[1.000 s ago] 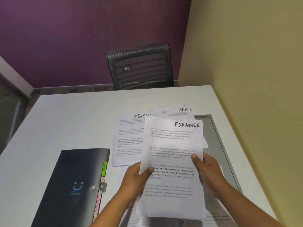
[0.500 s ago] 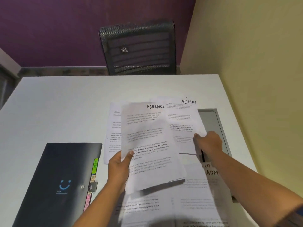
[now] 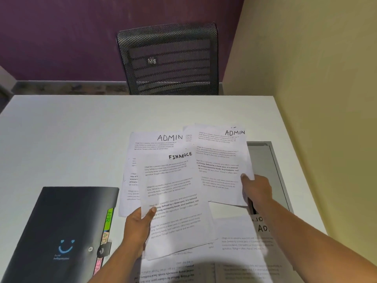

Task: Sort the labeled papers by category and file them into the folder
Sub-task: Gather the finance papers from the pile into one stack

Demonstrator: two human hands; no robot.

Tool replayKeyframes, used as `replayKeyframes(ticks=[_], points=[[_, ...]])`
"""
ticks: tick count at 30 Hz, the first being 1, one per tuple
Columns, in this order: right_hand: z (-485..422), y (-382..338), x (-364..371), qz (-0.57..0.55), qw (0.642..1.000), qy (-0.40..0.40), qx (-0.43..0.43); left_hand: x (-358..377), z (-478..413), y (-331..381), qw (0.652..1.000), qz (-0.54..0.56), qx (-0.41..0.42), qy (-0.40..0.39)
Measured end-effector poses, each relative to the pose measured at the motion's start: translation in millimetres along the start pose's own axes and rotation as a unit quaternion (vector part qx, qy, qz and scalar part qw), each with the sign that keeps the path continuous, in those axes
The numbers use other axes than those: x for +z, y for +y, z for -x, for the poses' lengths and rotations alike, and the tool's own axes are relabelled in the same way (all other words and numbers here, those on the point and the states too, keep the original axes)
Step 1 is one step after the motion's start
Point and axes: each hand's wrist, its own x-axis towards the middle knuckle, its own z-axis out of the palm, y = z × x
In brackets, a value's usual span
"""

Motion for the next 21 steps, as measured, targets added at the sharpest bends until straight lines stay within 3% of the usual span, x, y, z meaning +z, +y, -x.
replayKeyframes(ticks=[6,11,17,18,21], points=[[-0.6,4.8,-14.1,-0.017,1.0,-0.002,0.0,0.2,1.7,-1.9,1.0,0.001,0.014,0.004],[3.2,17.7,-28.0,-0.05,0.996,-0.015,0.075,-0.8,-0.5,-3.6,1.0,0.008,0.018,0.0],[7.8,19.8,-39.4,-0.097,0.994,-0.025,0.053,-2.2,-4.5,-8.4,1.0,0.008,0.022,-0.001],[8.1,21.2,-40.2,-0.078,0.996,-0.014,0.04,-2.7,-5.4,-9.4,1.0,0.003,0.025,-0.002],[13.8,25.4,-39.7,0.121,0.984,0.096,-0.087,-2.8,-6.2,-11.3,0.999,-0.003,0.033,0.002]])
